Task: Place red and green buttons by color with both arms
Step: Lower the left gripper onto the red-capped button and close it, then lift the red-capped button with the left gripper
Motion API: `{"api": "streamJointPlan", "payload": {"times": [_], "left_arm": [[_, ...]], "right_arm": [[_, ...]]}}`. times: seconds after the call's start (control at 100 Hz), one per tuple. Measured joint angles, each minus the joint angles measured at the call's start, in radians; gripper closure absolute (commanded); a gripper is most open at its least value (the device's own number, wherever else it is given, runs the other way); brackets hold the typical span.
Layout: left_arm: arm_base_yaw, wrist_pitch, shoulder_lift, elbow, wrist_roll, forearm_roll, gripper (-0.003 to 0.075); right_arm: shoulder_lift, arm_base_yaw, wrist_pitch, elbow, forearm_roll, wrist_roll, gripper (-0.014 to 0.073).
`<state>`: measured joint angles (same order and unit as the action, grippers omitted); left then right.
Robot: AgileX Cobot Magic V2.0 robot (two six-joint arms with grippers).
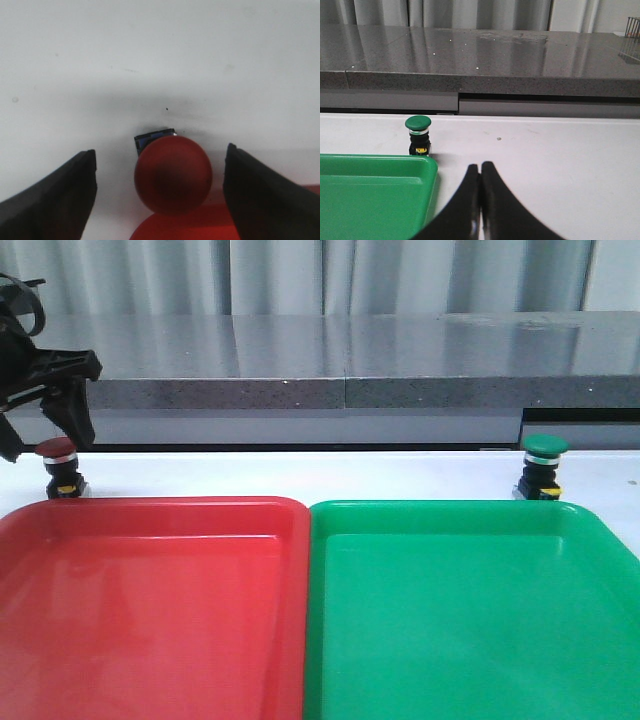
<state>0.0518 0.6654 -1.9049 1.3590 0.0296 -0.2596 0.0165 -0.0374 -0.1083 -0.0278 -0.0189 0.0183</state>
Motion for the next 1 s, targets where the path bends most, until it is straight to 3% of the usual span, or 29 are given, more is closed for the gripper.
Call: {"api": "streamJointPlan", "payload": {"times": [0.2,0.46,0.58,1.0], "left_arm": [[0.000,-0.004,-0.022,0.004,0.000,-0.002,0.0235],[0.000,-0.004,-0.024,0.004,0.000,-0.003,0.0487],[0.000,-0.004,-0.024,0.004,0.000,-0.003,0.0562],[0.000,0.010,0.042,0.004,0.000,-0.003,0.0649]], "right_arm": [[0.000,0.000,0.000,0.000,0.000,0.000,0.0658],[0.000,0.000,0.000,0.000,0.000,0.000,0.0658],[0.000,0.000,0.000,0.000,0.000,0.000,0.0658],[0.000,0.000,0.000,0.000,0.000,0.000,0.0658]]}}
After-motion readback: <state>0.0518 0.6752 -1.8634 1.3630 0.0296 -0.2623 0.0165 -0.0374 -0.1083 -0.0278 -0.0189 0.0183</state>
